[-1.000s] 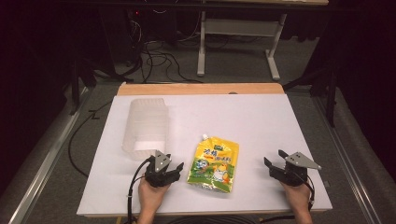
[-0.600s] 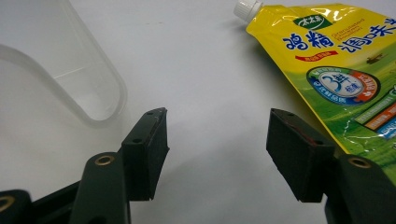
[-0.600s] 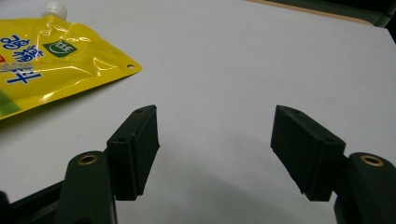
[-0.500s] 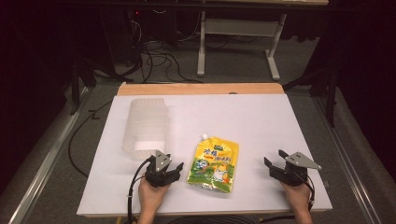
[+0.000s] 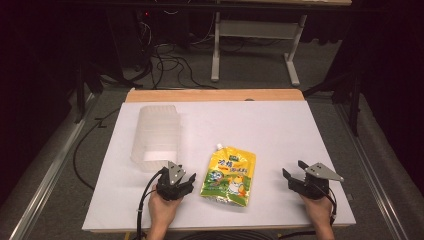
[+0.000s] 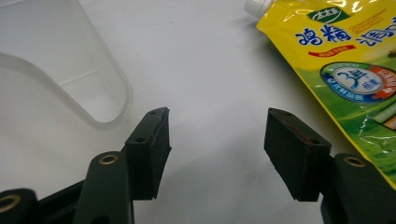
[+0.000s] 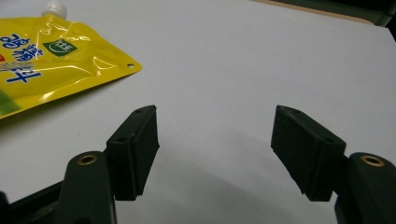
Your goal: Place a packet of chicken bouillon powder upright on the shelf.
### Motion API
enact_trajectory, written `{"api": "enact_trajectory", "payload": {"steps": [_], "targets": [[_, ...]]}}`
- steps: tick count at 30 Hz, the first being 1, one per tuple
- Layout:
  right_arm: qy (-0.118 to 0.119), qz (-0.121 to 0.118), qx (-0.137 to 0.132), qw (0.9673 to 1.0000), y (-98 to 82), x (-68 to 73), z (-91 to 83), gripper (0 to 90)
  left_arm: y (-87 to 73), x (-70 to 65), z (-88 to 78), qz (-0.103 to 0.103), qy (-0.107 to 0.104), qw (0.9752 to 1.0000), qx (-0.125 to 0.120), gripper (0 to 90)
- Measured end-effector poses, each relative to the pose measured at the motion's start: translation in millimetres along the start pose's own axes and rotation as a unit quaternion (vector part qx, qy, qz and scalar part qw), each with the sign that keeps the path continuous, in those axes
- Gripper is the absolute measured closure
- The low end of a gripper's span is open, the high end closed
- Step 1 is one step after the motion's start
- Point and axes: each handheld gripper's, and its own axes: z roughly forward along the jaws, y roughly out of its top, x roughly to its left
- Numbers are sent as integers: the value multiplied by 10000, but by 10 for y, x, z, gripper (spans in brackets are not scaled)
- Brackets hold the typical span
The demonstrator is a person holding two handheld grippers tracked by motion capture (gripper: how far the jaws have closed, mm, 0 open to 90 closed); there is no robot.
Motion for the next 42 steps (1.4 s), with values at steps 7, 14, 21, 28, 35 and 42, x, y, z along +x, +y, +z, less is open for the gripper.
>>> {"api": "enact_trajectory", "payload": {"steps": [7, 14, 21, 28, 35, 42], "targets": [[11, -35, -36, 10000, 0, -11, -2, 325, 52, -24, -46, -22, -80, 9998, -184, 389], [12, -29, -48, 10000, -1, -12, -6, 324, 128, -79, -41, -19, -289, 9995, -139, 375], [6, -23, -45, 10000, -1, -12, -6, 323, 214, -109, -26, -107, -422, 9990, -118, 368], [2, -30, -36, 10000, 0, -10, -1, 321, 316, -164, 27, -44, -535, 9986, -15, 361], [-4, -24, -30, 10000, 0, -9, -1, 321, 412, -199, 102, -71, -655, 9977, 158, 355], [0, -16, -24, 10000, 0, -11, -3, 322, 571, -243, 236, -187, -970, 9945, 355, 350]]}}
